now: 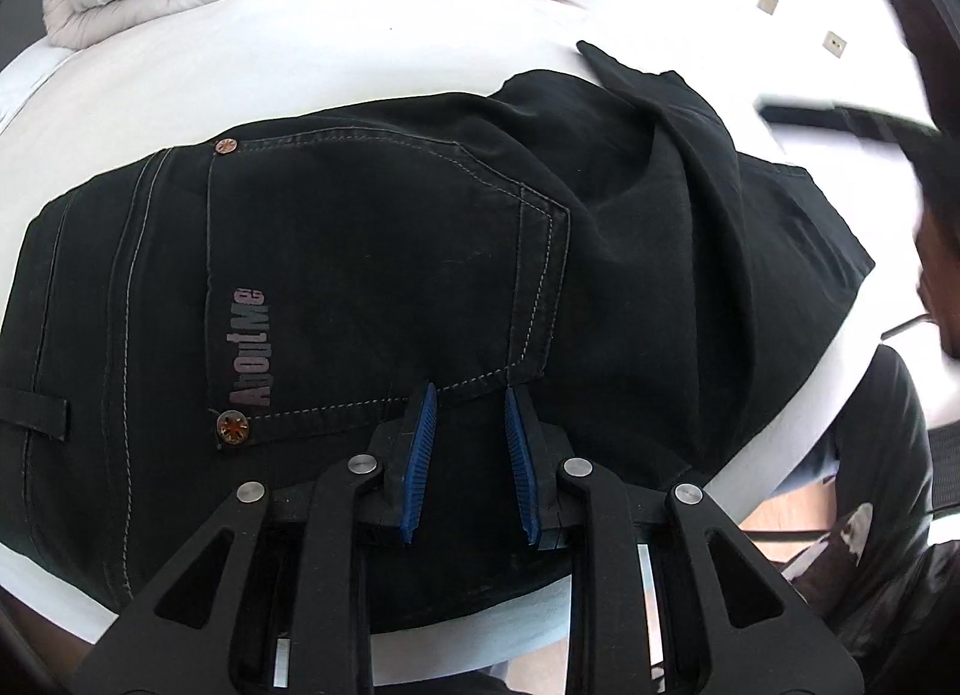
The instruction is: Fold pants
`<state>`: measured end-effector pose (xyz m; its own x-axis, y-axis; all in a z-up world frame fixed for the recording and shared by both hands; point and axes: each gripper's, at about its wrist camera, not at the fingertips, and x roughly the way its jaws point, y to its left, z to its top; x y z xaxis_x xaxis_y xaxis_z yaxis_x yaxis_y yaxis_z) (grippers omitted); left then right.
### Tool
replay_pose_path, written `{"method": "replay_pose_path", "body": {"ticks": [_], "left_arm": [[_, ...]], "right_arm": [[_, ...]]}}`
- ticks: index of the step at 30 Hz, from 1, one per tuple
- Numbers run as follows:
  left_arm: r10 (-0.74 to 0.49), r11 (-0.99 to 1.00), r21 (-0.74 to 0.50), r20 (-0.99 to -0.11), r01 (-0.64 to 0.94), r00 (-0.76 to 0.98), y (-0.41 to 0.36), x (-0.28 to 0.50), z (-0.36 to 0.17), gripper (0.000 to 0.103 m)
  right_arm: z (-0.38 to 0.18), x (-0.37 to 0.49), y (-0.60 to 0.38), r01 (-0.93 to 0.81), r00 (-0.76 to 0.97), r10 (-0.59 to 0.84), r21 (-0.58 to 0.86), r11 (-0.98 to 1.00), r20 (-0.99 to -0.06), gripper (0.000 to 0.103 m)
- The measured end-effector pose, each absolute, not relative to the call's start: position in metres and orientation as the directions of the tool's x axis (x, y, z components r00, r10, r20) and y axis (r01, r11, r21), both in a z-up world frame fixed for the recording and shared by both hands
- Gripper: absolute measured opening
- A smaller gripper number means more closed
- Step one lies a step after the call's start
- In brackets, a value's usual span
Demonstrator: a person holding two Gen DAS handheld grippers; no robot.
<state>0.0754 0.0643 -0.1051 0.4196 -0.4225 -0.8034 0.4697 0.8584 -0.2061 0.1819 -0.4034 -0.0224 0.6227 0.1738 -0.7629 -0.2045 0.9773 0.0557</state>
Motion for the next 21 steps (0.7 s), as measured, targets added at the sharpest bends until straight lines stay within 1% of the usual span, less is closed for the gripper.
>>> {"method": "replay_pose_path", "body": {"ticks": [1, 2, 4, 5, 7, 10, 12, 13, 14, 16, 18, 19, 20, 21], "left_arm": [[-0.423, 0.859, -0.206, -0.801, 0.468, 0.424, 0.06, 0.075, -0.104, 0.023], [-0.424, 0.86, -0.209, -0.8, 0.466, 0.424, 0.063, 0.077, -0.106, 0.023], [-0.444, 0.857, -0.236, -0.788, 0.458, 0.425, 0.067, 0.077, -0.108, 0.023], [-0.456, 0.855, -0.251, -0.782, 0.454, 0.425, 0.077, 0.076, -0.108, 0.023], [-0.471, 0.853, -0.274, -0.772, 0.445, 0.427, 0.079, 0.076, -0.108, 0.023], [-0.467, 0.855, -0.267, -0.77, 0.445, 0.435, 0.079, 0.076, -0.109, 0.023], [-0.47, 0.854, -0.271, -0.767, 0.444, 0.437, 0.081, 0.074, -0.109, 0.023], [-0.473, 0.853, -0.274, -0.765, 0.444, 0.437, 0.081, 0.074, -0.109, 0.023], [-0.475, 0.852, -0.276, -0.763, 0.445, 0.438, 0.082, 0.073, -0.109, 0.023], [-0.476, 0.852, -0.276, -0.762, 0.445, 0.439, 0.081, 0.074, -0.11, 0.023], [-0.475, 0.852, -0.274, -0.762, 0.445, 0.44, 0.08, 0.074, -0.109, 0.023], [-0.476, 0.852, -0.274, -0.761, 0.446, 0.44, 0.081, 0.073, -0.109, 0.023], [-0.476, 0.852, -0.275, -0.761, 0.446, 0.441, 0.082, 0.073, -0.109, 0.023], [-0.476, 0.852, -0.274, -0.761, 0.446, 0.441, 0.082, 0.073, -0.109, 0.023]], "right_arm": [[-0.019, 0.205, -0.425, -0.089, 0.64, 0.093, 0.047, 0.995, -0.763, 0.082], [-0.018, 0.238, -0.455, 0.06, 0.631, -0.008, 0.039, 0.997, -0.776, 0.082], [-0.024, 0.277, -0.485, 0.183, 0.588, -0.069, 0.049, 0.982, -0.806, 0.082], [-0.029, 0.301, -0.498, 0.228, 0.561, -0.075, 0.067, 0.971, -0.824, 0.082], [-0.038, 0.334, -0.504, 0.272, 0.525, -0.093, 0.063, 0.96, -0.846, 0.082], [-0.06, 0.371, -0.506, 0.315, 0.442, -0.196, -0.053, 0.948, -0.875, 0.082], [-0.081, 0.391, -0.509, 0.36, 0.349, -0.257, -0.124, 0.925, -0.901, 0.082], [-0.085, 0.393, -0.513, 0.364, 0.335, -0.242, -0.112, 0.925, -0.911, 0.082], [-0.094, 0.398, -0.511, 0.36, 0.327, -0.213, -0.087, 0.929, -0.921, 0.08], [-0.099, 0.4, -0.507, 0.355, 0.342, -0.233, -0.104, 0.929, -0.91, 0.079], [-0.098, 0.4, -0.501, 0.332, 0.381, -0.234, -0.104, 0.937, -0.894, 0.067], [-0.097, 0.399, -0.501, 0.324, 0.392, -0.225, -0.095, 0.941, -0.892, 0.056], [-0.098, 0.396, -0.506, 0.323, 0.398, -0.226, -0.094, 0.942, -0.889, 0.038], [-0.096, 0.395, -0.51, 0.322, 0.401, -0.224, -0.092, 0.942, -0.888, 0.026]]}}
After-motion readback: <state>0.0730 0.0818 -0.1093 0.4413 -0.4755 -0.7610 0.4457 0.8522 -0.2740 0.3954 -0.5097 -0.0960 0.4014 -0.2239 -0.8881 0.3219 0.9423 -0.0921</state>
